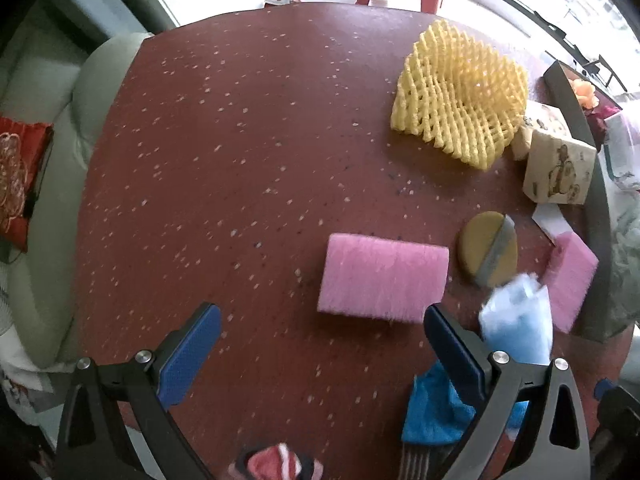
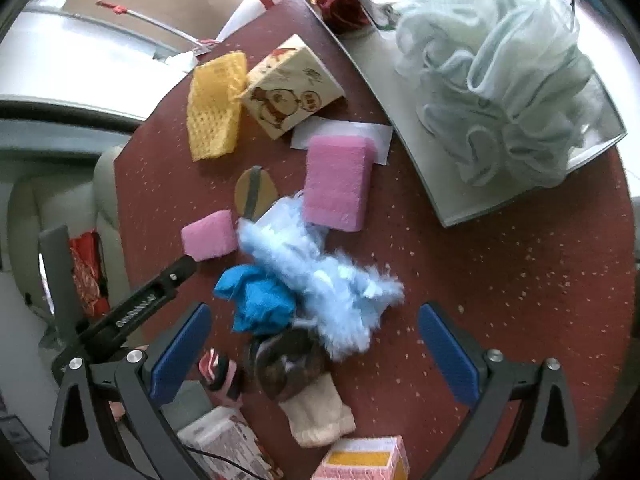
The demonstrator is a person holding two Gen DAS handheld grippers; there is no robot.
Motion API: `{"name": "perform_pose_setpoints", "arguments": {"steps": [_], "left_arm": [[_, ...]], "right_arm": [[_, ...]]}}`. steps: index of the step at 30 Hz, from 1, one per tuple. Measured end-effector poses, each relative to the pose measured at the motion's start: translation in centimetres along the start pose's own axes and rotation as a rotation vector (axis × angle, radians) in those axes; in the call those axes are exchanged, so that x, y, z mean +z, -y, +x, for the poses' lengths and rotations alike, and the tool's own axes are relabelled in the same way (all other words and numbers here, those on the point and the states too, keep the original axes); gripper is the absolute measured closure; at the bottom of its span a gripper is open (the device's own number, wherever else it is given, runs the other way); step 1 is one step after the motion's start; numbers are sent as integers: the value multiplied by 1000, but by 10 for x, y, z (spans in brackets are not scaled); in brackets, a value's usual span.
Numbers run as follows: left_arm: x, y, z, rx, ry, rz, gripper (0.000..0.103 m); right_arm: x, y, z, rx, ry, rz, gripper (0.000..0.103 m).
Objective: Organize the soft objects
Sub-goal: 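Grasp the pink foam sponge with left tool while right grasps light blue fluffy puff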
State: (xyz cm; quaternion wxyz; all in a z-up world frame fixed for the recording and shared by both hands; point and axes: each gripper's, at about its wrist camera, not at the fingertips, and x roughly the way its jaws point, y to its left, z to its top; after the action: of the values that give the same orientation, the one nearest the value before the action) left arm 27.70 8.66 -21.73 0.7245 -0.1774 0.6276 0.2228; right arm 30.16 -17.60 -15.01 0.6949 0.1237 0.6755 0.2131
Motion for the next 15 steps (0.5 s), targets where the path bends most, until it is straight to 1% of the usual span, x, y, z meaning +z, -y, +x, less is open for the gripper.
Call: {"name": "perform_pose_setpoints", "arguments": {"steps": [4,5,12,15], "left_arm": [[5,8,14,-2,-3,14,1],[6,8,15,-16,3,7,1],[9,7,13,-34,21,-2,1],[8,4,6,-75,55,-16,1]], "right_arm": [[8,6,14,20,-5,31,0],[10,6,19,30,-12,37,0],[16,-1,44,10,-44,15,0],[15,-4,54,11,-64,7,0]]}}
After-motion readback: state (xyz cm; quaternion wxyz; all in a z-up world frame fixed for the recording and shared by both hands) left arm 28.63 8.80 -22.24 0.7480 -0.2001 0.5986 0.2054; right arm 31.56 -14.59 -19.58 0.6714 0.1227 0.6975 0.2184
